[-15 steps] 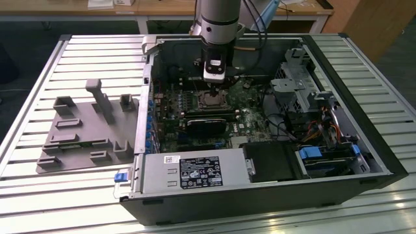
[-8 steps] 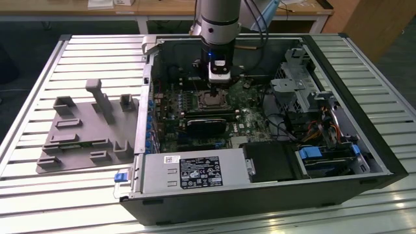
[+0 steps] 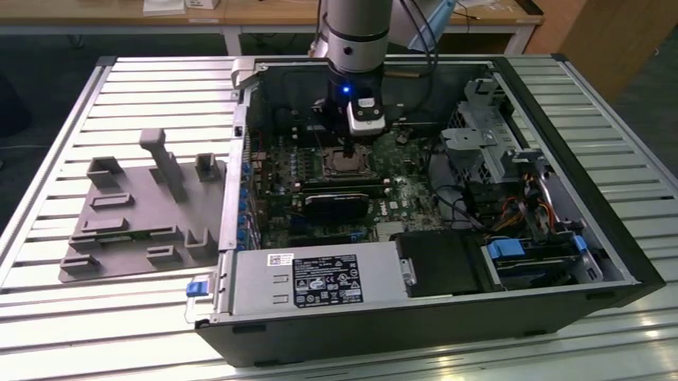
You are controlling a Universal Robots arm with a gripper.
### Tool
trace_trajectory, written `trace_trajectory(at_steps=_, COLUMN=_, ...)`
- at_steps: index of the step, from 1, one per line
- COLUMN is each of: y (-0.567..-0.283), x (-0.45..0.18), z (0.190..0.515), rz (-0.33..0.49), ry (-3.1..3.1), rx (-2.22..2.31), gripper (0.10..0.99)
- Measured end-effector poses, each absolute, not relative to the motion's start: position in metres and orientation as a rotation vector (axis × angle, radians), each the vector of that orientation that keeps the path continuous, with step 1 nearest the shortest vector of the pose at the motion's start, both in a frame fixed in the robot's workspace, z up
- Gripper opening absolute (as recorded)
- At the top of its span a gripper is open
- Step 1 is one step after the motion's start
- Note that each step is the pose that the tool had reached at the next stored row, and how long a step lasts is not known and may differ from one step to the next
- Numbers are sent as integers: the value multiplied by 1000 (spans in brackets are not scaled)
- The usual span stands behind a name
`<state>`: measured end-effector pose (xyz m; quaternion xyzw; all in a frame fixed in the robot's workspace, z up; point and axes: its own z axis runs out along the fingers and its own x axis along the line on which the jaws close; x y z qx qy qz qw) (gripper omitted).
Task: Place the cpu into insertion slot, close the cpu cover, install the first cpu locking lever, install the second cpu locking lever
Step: 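Close the cpu cover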
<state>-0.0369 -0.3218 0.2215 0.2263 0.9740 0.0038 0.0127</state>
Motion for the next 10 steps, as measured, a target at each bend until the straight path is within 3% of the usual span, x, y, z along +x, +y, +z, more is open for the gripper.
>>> trace_trajectory(at_steps=10, y=-322, x=-37, z=221, rz=11, ry=3087, rx=426, gripper=102)
